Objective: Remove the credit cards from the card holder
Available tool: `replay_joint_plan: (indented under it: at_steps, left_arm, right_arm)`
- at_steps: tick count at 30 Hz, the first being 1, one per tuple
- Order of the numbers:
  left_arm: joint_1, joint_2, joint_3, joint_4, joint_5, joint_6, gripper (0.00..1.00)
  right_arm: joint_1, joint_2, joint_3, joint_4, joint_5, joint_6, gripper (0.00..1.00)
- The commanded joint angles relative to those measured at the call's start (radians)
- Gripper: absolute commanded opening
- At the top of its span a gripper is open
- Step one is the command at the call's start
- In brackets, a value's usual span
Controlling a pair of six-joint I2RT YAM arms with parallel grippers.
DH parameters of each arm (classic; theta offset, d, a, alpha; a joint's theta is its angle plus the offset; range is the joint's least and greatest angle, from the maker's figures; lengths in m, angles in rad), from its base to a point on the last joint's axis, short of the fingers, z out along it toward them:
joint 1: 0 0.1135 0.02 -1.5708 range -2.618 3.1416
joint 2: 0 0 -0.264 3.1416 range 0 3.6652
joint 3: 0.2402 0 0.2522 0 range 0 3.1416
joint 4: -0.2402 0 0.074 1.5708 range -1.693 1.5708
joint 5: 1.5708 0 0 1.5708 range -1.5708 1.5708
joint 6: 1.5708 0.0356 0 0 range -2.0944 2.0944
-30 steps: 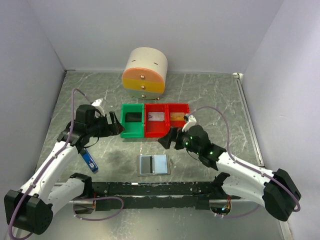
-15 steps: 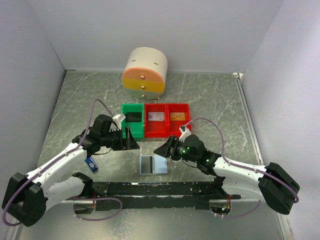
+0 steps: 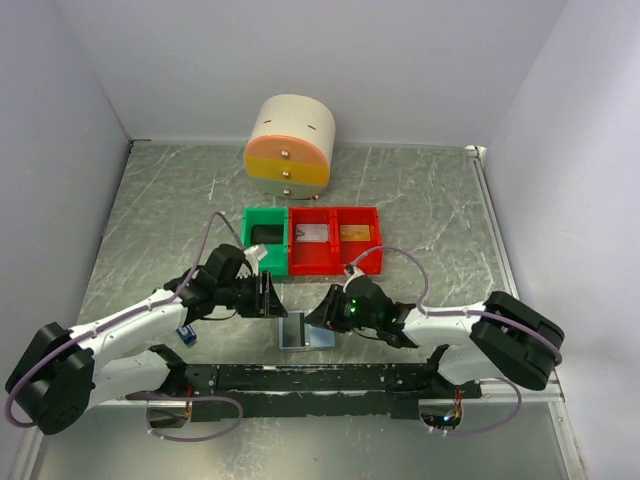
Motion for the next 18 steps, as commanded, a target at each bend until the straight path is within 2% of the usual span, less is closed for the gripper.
replay_joint_plan:
  at_steps: [1, 6, 12, 18]
  left_arm:
    - [-0.035, 0.029, -0.022, 0.073, -0.009, -0.018, 0.54]
    - [-0.079, 0.082, -0.032, 0.120, -0.016, -0.029, 0.45]
    - [-0.129, 0.148, -0.022, 0.100, -0.090, -0.031, 0.38]
    - [-0.148, 0.182, -0.044, 0.099, -0.134, -0.044, 0.35]
  right_arm:
    - [0.007, 0.058, 0.028, 0.083, -0.029, 0.023, 0.30]
    - [0.008, 0.114, 0.063, 0.069, -0.036, 0.014, 0.28]
    - [0.008, 0.180, 0.078, 0.047, -0.033, 0.036, 0.26]
    - [0.008, 0.197, 0.065, 0.016, -0.017, 0.056, 0.27]
